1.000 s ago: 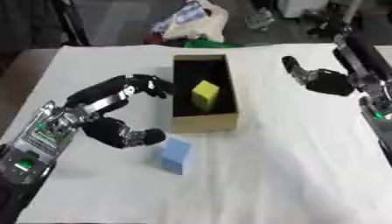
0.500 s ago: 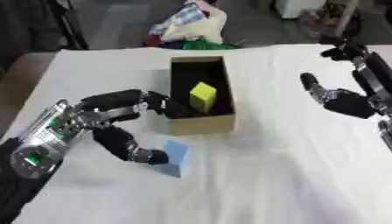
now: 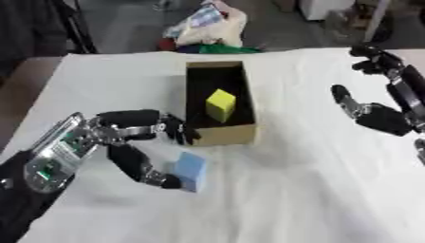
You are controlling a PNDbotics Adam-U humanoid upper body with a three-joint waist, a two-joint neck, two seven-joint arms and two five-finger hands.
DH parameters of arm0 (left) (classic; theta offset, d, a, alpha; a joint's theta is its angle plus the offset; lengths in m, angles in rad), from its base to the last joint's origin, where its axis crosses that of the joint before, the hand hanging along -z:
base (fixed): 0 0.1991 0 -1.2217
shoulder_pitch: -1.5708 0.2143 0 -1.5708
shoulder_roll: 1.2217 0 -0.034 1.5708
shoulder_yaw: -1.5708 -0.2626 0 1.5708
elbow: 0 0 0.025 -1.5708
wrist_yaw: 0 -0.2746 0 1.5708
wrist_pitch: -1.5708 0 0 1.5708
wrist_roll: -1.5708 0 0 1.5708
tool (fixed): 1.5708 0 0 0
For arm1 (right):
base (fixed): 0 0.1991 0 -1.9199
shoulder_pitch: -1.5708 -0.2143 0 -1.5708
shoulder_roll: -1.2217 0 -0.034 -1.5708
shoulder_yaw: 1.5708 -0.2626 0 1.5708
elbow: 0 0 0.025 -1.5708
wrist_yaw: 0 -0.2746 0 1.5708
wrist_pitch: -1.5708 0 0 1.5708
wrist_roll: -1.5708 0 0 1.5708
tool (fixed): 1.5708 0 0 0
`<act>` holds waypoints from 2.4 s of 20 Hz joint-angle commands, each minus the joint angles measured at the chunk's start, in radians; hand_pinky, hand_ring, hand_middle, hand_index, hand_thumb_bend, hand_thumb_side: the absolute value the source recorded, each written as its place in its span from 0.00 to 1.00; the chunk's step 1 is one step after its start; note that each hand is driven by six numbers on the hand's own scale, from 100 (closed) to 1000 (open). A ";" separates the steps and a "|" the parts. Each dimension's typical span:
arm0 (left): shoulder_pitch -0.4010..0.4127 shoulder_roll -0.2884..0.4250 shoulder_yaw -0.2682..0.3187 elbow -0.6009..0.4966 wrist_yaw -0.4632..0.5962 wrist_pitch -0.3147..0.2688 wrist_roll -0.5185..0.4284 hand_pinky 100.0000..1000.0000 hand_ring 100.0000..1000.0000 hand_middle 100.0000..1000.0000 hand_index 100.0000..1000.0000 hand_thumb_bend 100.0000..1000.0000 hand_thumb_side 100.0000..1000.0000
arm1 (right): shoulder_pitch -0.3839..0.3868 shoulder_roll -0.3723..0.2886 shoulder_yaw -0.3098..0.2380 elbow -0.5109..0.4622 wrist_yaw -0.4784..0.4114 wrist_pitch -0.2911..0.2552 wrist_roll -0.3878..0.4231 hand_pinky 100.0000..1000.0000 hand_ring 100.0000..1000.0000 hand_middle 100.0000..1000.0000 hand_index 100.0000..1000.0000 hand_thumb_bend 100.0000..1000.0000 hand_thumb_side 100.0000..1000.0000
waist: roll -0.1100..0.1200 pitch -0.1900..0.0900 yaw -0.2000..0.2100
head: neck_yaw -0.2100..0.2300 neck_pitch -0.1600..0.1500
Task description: Pick up objects on the table and place them in the box.
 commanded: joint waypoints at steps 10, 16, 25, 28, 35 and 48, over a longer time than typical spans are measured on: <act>-0.031 -0.031 0.010 0.059 -0.123 0.002 0.053 0.73 0.72 0.71 0.91 0.53 0.65 | -0.013 -0.001 -0.010 0.003 -0.008 0.004 0.005 0.80 0.79 0.86 0.96 0.17 0.63 | -0.003 -0.009 -0.003 | 0.017 0.013; -0.036 -0.052 0.003 0.083 -0.187 -0.008 0.075 0.73 0.72 0.71 0.91 0.53 0.66 | -0.060 0.042 -0.005 0.069 0.026 -0.004 0.009 0.80 0.79 0.86 0.96 0.16 0.63 | -0.003 -0.010 -0.005 | 0.017 0.012; -0.041 -0.065 -0.007 0.120 -0.240 -0.027 0.056 0.73 0.71 0.70 0.90 0.54 0.65 | -0.063 0.051 -0.003 0.082 0.031 -0.010 0.007 0.80 0.79 0.86 0.96 0.15 0.64 | -0.003 -0.008 -0.008 | 0.018 0.013; -0.043 -0.067 -0.008 0.129 -0.254 -0.038 0.046 0.73 0.71 0.67 0.90 0.53 0.65 | -0.062 0.052 -0.003 0.083 0.032 -0.010 0.007 0.80 0.79 0.86 0.96 0.15 0.64 | -0.002 -0.008 -0.008 | 0.019 0.014; -0.044 -0.071 -0.009 0.141 -0.265 -0.052 0.032 0.70 0.64 0.57 0.85 0.47 0.62 | -0.063 0.053 -0.003 0.085 0.031 -0.010 0.008 0.80 0.79 0.86 0.96 0.14 0.64 | -0.002 -0.006 -0.010 | 0.016 0.009; -0.030 -0.073 0.042 0.103 -0.240 -0.008 0.168 0.56 0.41 0.27 0.62 0.34 0.55 | -0.059 0.056 -0.007 0.089 0.033 -0.007 0.006 0.80 0.79 0.85 0.96 0.11 0.65 | -0.004 -0.005 -0.013 | 0.010 0.003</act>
